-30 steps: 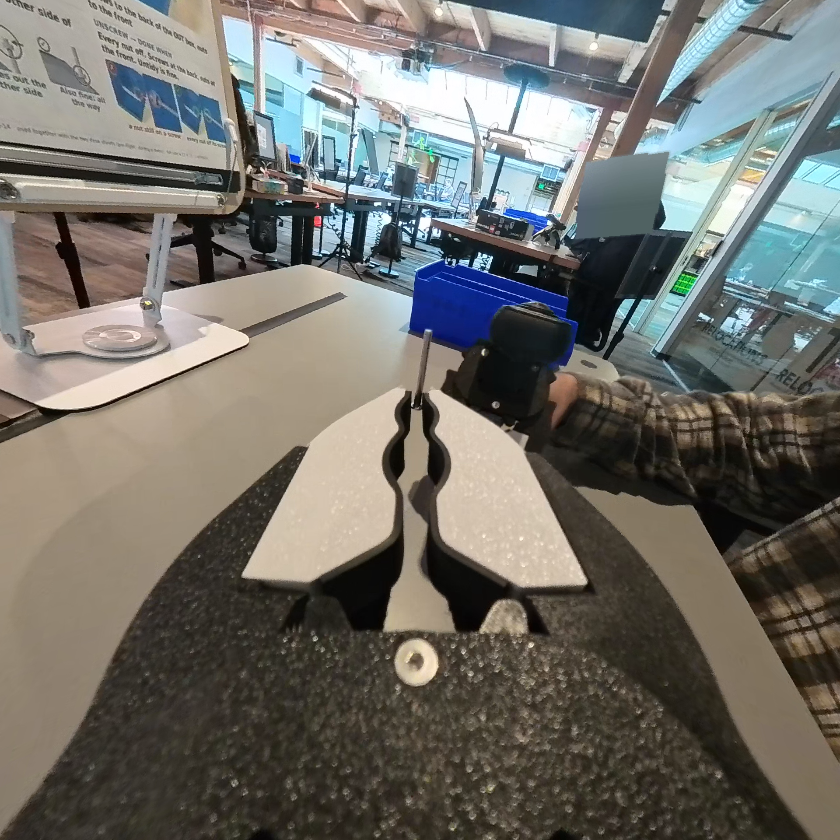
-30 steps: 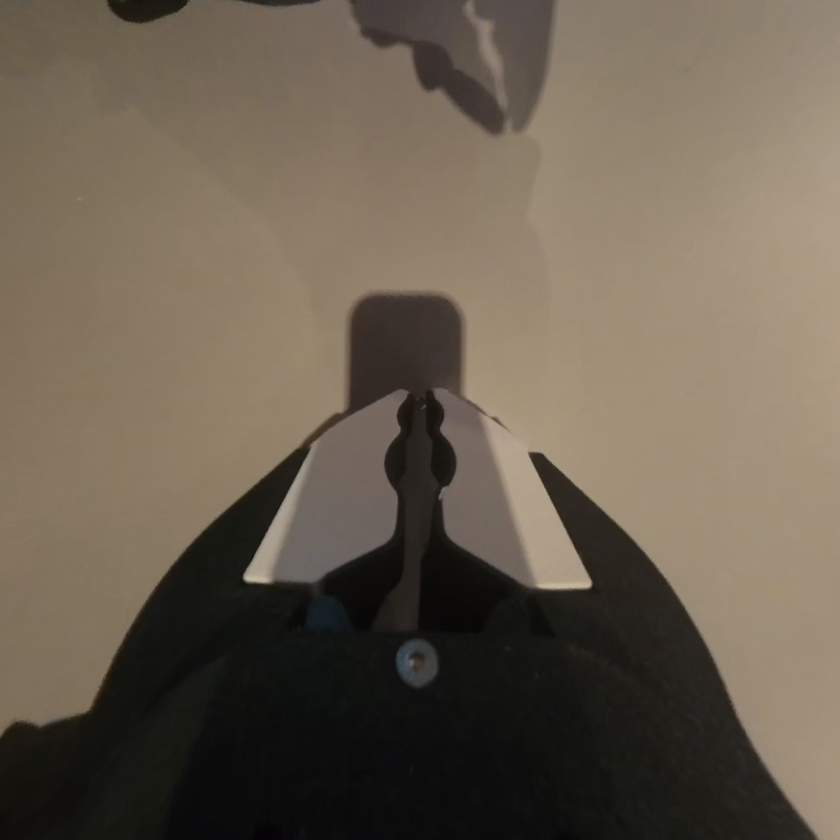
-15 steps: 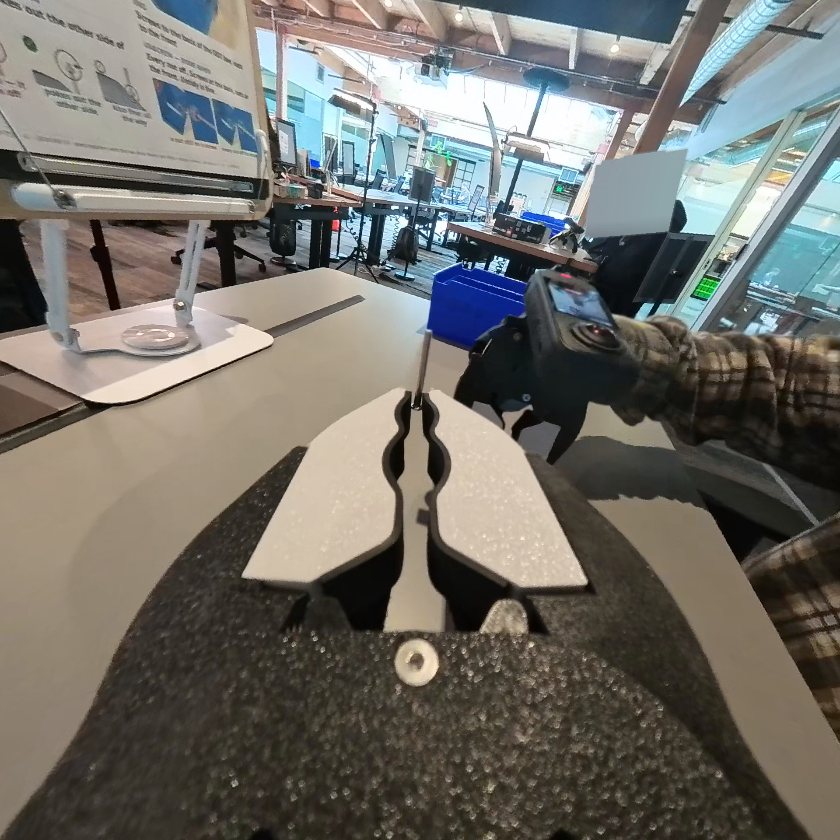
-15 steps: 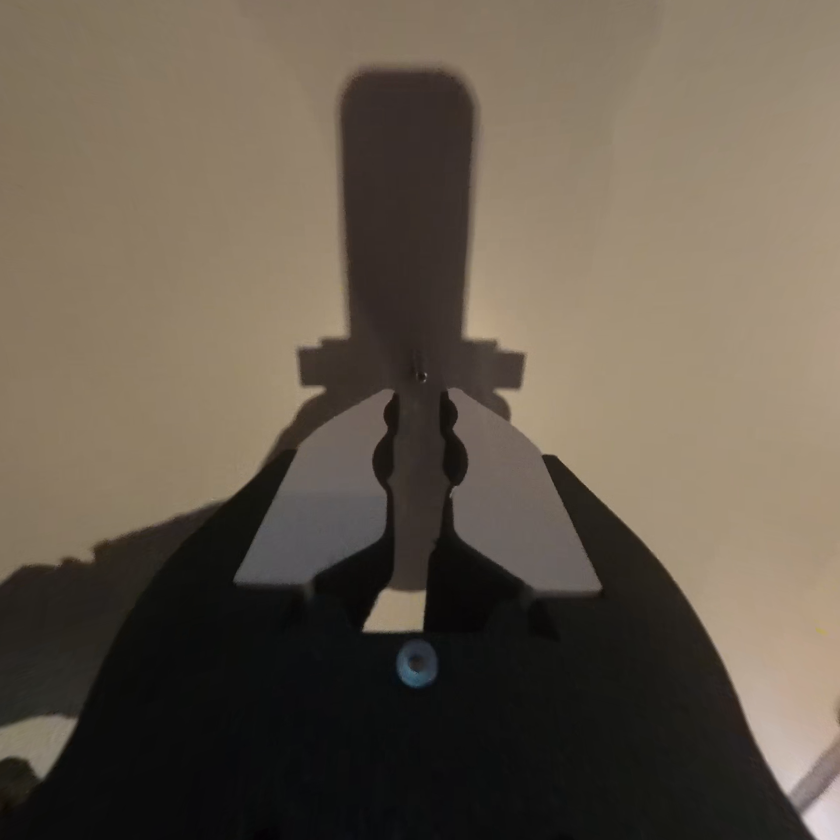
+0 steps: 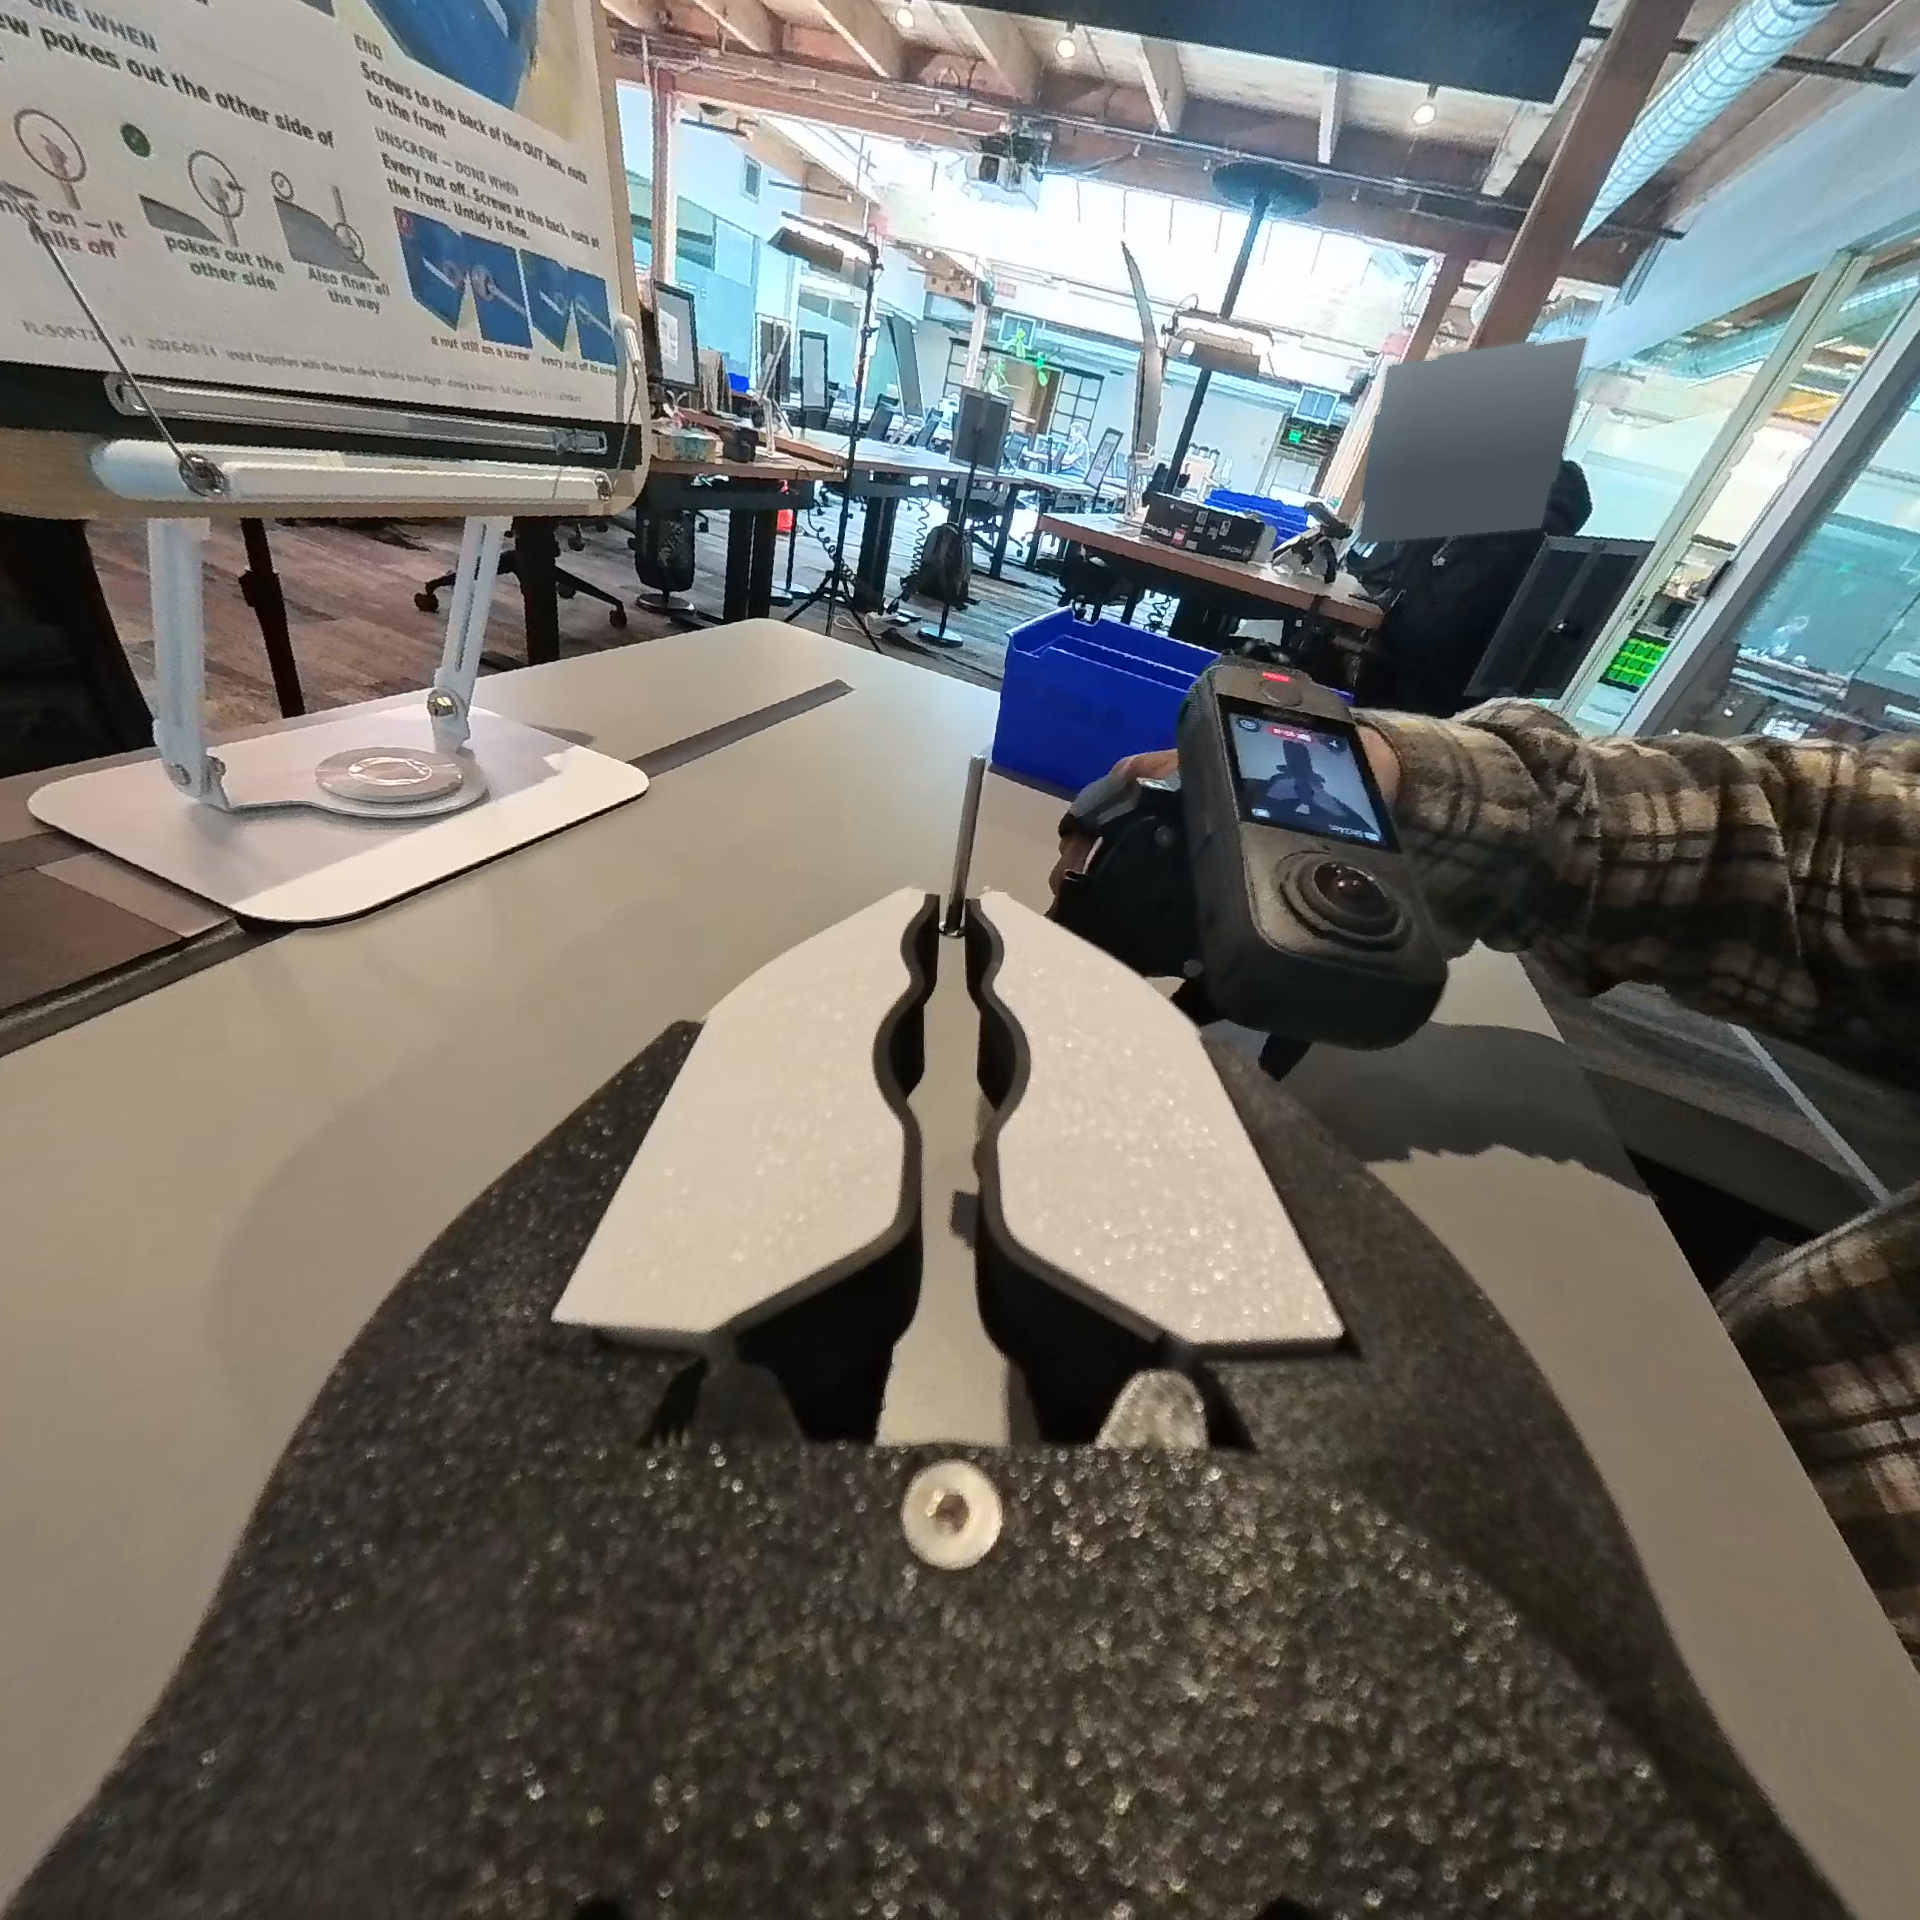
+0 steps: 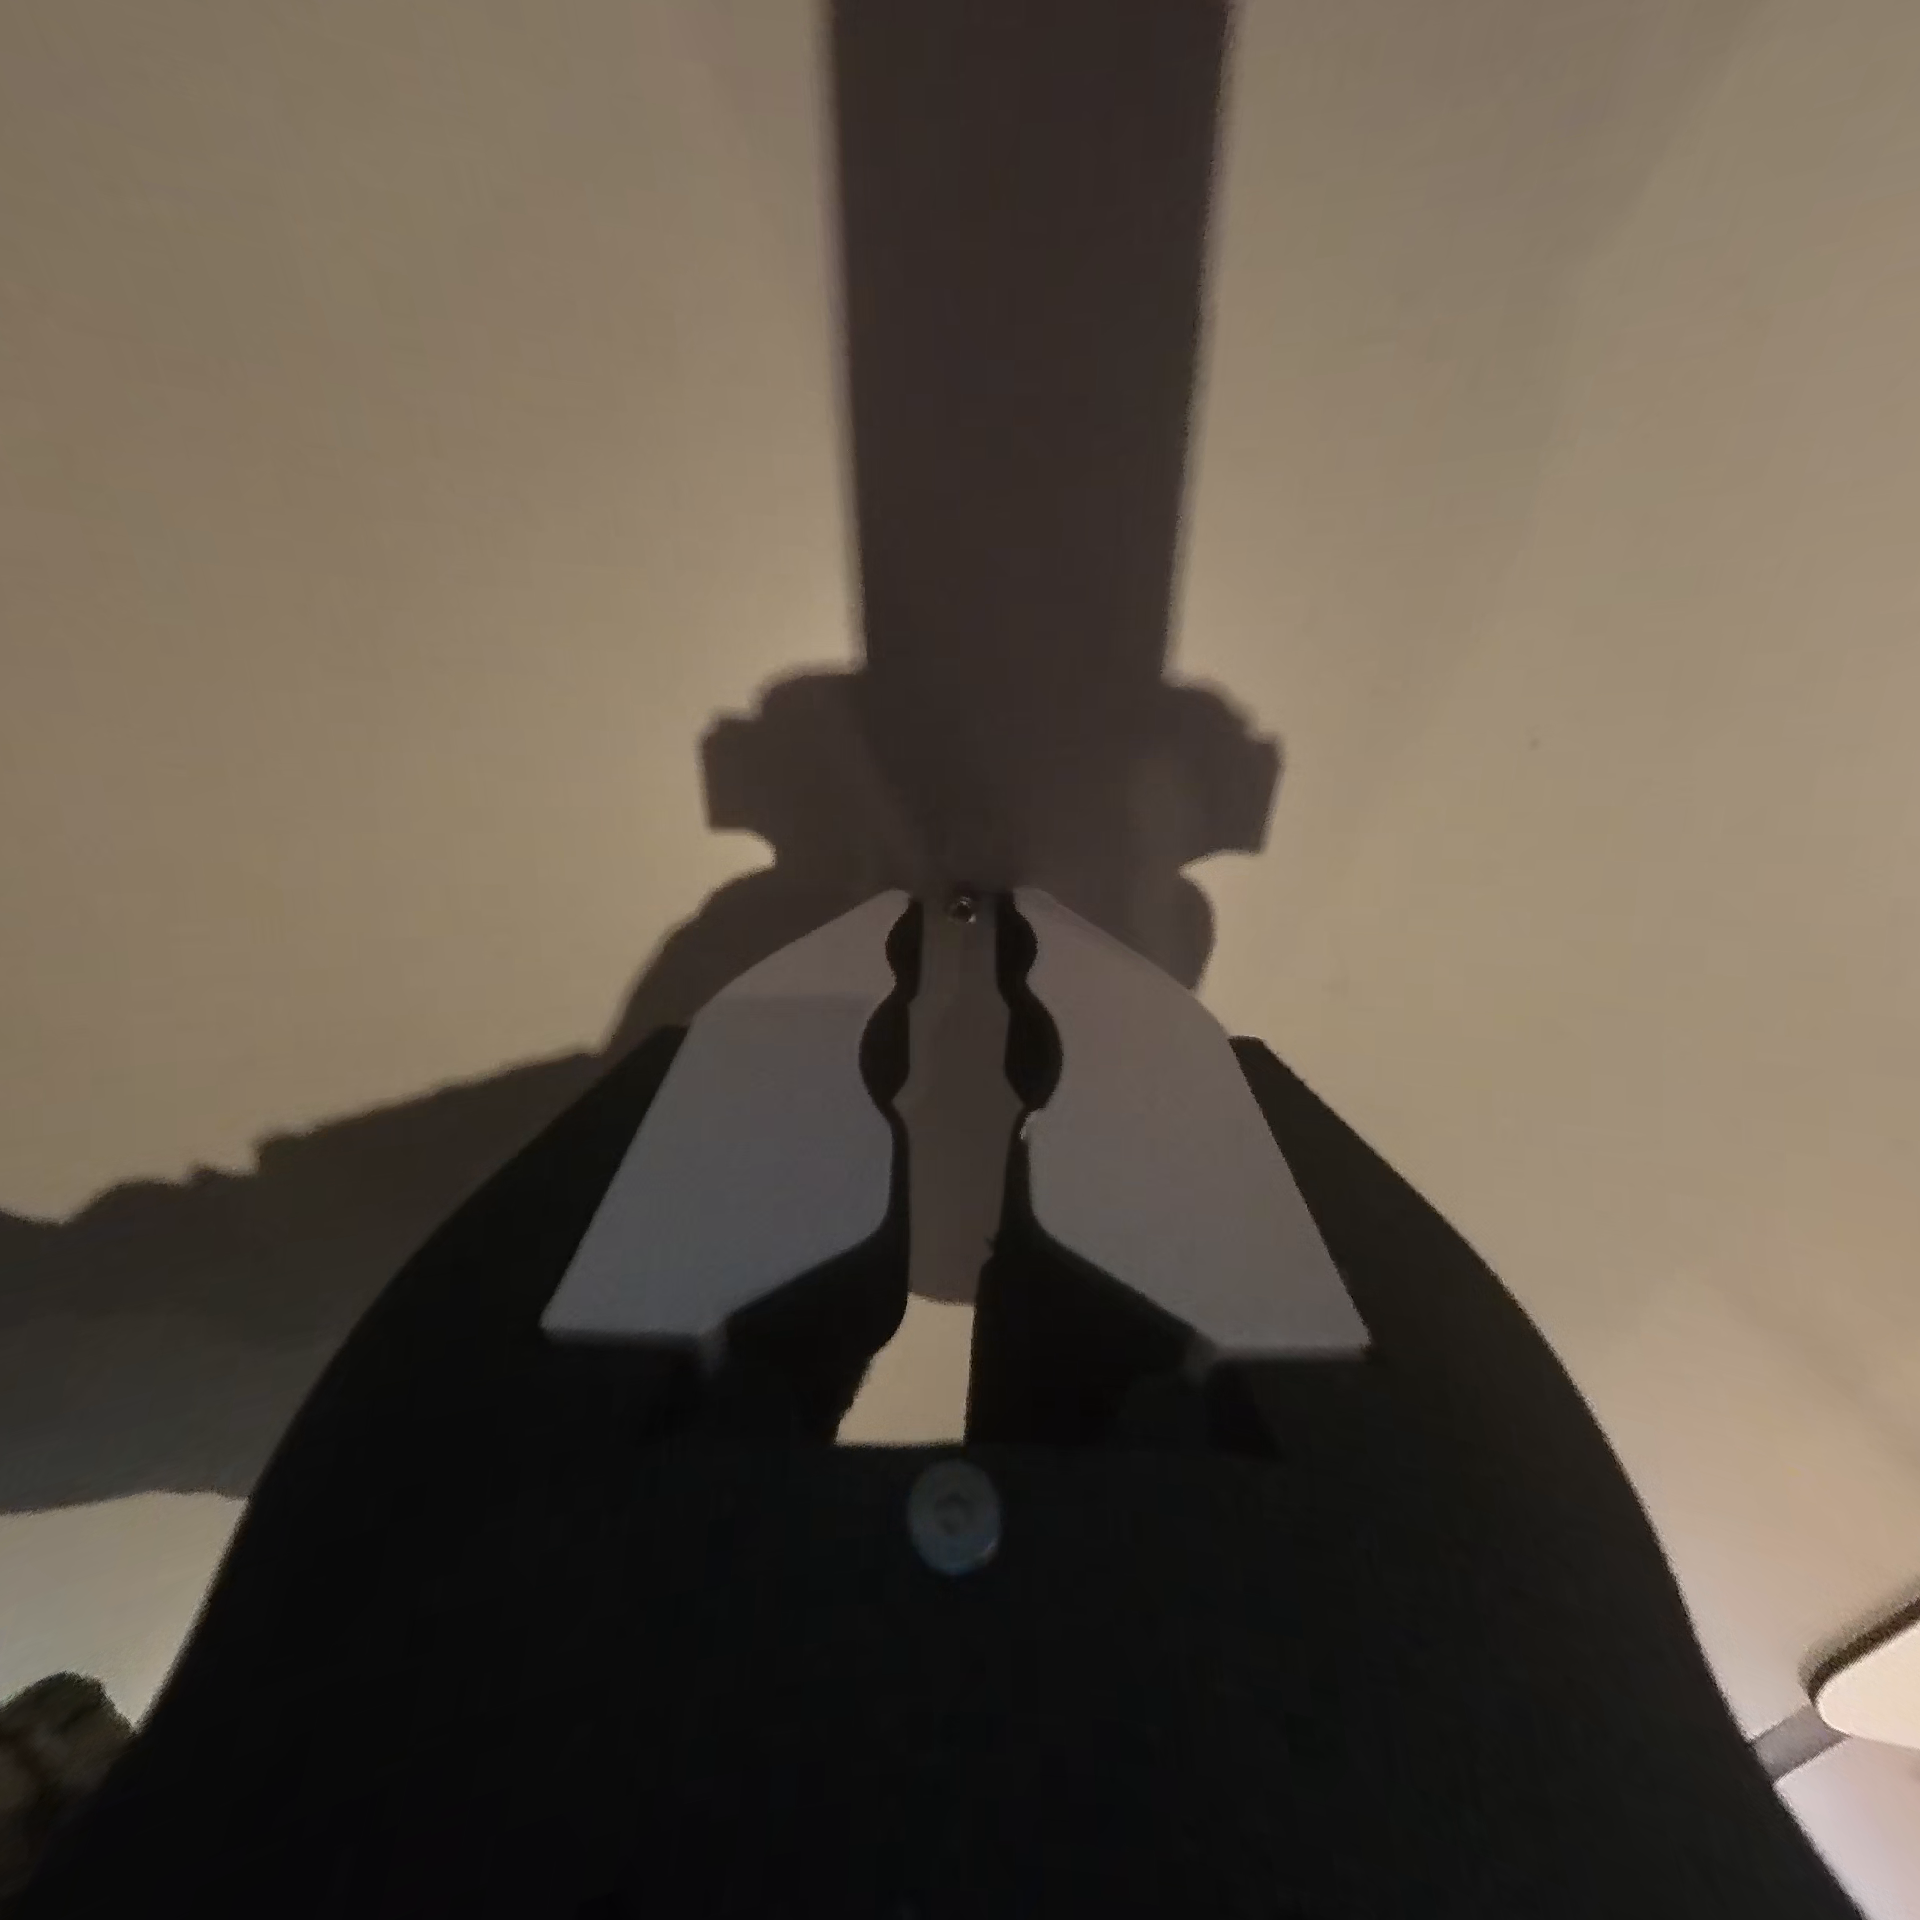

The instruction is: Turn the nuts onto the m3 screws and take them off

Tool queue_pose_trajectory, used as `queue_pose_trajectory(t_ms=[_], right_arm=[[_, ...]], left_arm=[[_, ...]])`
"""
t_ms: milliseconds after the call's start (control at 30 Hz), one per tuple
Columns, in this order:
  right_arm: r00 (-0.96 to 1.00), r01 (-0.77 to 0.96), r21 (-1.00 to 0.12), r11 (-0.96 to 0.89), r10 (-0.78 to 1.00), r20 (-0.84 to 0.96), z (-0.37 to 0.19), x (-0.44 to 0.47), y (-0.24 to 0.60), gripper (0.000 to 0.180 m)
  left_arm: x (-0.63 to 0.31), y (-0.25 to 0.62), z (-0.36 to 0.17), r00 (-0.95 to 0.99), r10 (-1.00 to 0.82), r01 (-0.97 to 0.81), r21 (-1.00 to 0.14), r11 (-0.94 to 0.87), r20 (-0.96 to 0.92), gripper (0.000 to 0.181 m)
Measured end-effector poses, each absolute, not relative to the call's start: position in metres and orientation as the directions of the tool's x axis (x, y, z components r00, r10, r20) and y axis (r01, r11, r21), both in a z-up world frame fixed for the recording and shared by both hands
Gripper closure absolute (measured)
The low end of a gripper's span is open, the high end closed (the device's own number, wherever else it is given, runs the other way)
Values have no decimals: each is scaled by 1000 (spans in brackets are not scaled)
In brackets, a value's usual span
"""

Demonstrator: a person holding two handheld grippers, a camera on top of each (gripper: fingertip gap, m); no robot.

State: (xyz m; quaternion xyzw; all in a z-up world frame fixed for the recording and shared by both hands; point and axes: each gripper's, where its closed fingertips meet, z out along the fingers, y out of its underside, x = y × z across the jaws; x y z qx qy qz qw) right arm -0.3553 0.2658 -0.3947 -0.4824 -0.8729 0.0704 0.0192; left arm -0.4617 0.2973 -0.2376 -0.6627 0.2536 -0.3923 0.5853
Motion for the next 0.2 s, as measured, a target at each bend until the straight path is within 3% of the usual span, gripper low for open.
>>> queue_pose_trajectory(t_ms=[200], right_arm=[[-533, 841, -141, 523, 846, -39, -395, -354, 267, 173]], left_arm=[[-461, 298, -239, 563, -795, 121, -974, -191, 226, 177]])
